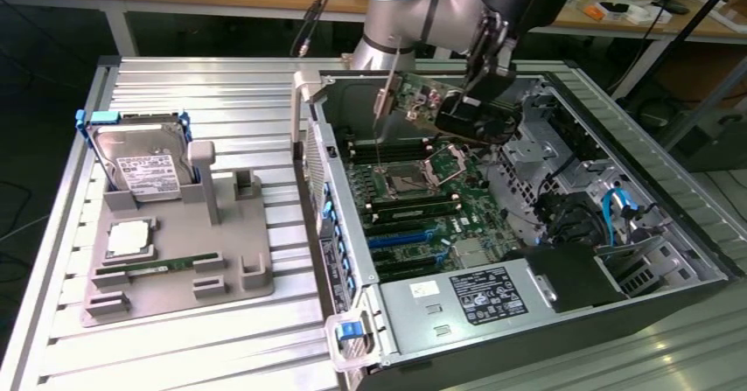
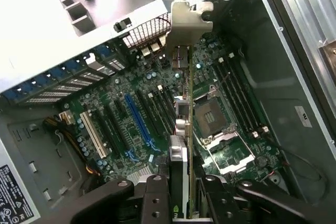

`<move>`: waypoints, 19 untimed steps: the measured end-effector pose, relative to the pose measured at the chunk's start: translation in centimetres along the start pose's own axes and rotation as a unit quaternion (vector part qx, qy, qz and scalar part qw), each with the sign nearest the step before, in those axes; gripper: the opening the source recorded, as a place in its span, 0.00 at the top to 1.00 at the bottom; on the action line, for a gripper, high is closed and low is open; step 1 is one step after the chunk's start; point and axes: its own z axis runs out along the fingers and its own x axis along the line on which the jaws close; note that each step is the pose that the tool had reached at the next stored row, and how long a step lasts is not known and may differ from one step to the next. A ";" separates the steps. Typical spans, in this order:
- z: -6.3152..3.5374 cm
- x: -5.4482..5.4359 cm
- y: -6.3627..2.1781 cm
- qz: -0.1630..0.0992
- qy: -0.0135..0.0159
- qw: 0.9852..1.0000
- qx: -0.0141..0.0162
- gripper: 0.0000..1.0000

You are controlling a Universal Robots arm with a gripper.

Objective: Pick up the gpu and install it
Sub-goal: 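Insert the gpu into the slot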

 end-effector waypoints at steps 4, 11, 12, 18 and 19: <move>0.01 0.0 -0.03 -0.047 0.003 0.999 -0.001 0.73; 0.05 0.0 -0.04 -0.207 0.012 0.978 -0.004 0.73; 0.05 0.0 -0.04 -0.224 0.013 0.974 -0.004 0.73; 0.31 0.0 -0.06 -0.299 0.014 0.954 0.014 0.73; 0.31 0.0 -0.05 -0.299 0.014 0.954 0.014 0.73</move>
